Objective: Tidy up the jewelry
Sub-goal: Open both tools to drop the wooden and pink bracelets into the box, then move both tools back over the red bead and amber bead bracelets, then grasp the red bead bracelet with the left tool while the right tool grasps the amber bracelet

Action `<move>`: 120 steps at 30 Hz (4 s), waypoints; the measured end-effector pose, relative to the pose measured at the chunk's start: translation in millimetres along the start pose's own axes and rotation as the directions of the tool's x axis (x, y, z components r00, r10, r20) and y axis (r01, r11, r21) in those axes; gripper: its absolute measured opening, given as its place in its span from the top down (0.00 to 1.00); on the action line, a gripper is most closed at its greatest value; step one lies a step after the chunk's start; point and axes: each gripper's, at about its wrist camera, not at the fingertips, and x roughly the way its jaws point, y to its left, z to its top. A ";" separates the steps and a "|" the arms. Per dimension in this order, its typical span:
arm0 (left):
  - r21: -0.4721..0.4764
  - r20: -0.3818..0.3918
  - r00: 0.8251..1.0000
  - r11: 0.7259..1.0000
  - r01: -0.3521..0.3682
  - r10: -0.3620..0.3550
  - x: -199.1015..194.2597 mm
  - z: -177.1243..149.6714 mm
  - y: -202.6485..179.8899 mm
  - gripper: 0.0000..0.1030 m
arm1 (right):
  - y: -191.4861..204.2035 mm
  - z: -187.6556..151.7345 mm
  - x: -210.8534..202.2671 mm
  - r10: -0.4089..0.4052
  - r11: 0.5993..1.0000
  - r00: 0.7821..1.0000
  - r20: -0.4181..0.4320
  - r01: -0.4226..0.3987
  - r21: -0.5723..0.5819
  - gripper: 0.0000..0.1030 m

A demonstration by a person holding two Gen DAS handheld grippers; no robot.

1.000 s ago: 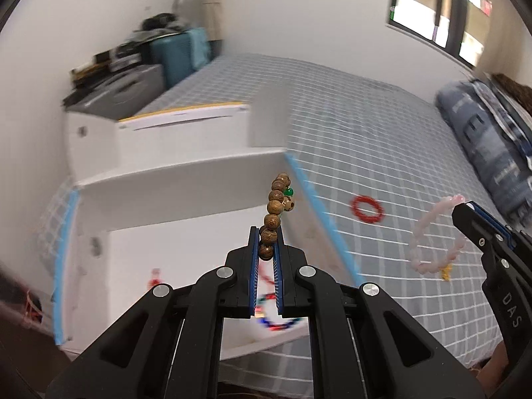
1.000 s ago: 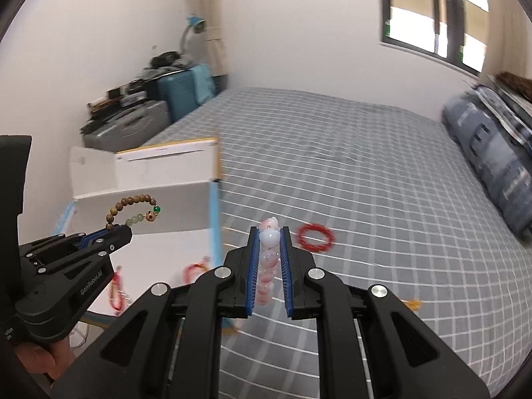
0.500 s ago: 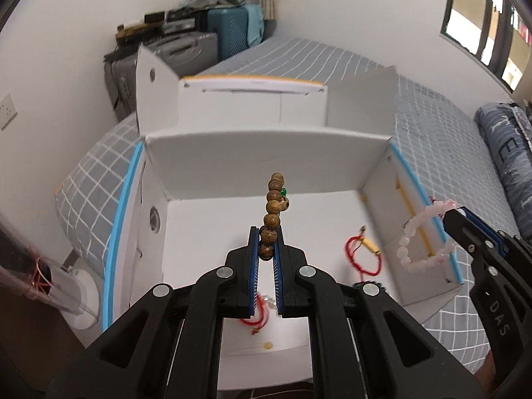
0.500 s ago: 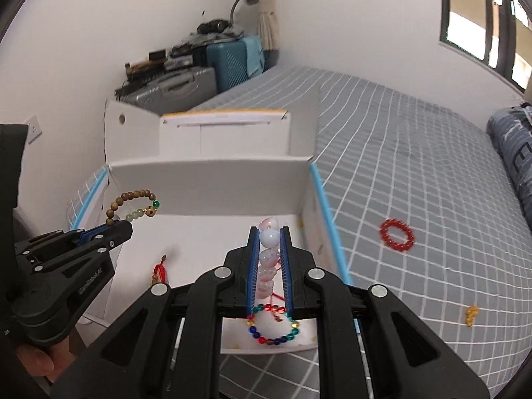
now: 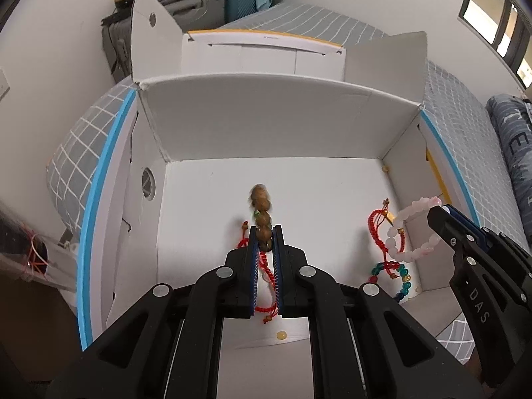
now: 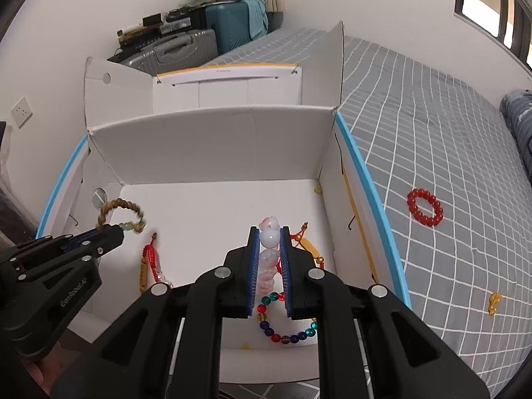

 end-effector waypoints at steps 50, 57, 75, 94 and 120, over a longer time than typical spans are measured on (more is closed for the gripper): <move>0.072 0.172 0.985 0.997 -0.039 0.026 -45.7 0.6 -62.3 0.05 | -78.3 -20.4 -66.6 -0.113 0.993 0.988 0.101 0.110 0.037 0.07; 0.128 0.176 0.984 0.992 0.002 -0.024 -53.7 5.4 -110.7 0.05 | -122.5 -26.9 -84.7 -0.149 0.987 0.982 0.112 0.142 0.076 0.07; 0.276 0.112 0.983 0.955 0.111 -0.147 -33.1 14.5 -266.5 0.05 | -261.4 -61.5 -92.6 -0.242 0.947 0.969 0.046 0.225 0.228 0.07; 0.385 0.000 0.986 0.911 0.152 -0.164 64.1 6.1 -386.9 0.05 | -350.6 -108.0 -54.2 -0.260 0.917 0.963 -0.073 0.270 0.294 0.07; 0.339 -0.095 0.994 0.936 0.091 -0.062 191.1 29.8 -395.8 0.06 | -389.0 -129.0 24.5 -0.094 0.931 0.971 -0.218 0.163 0.326 0.15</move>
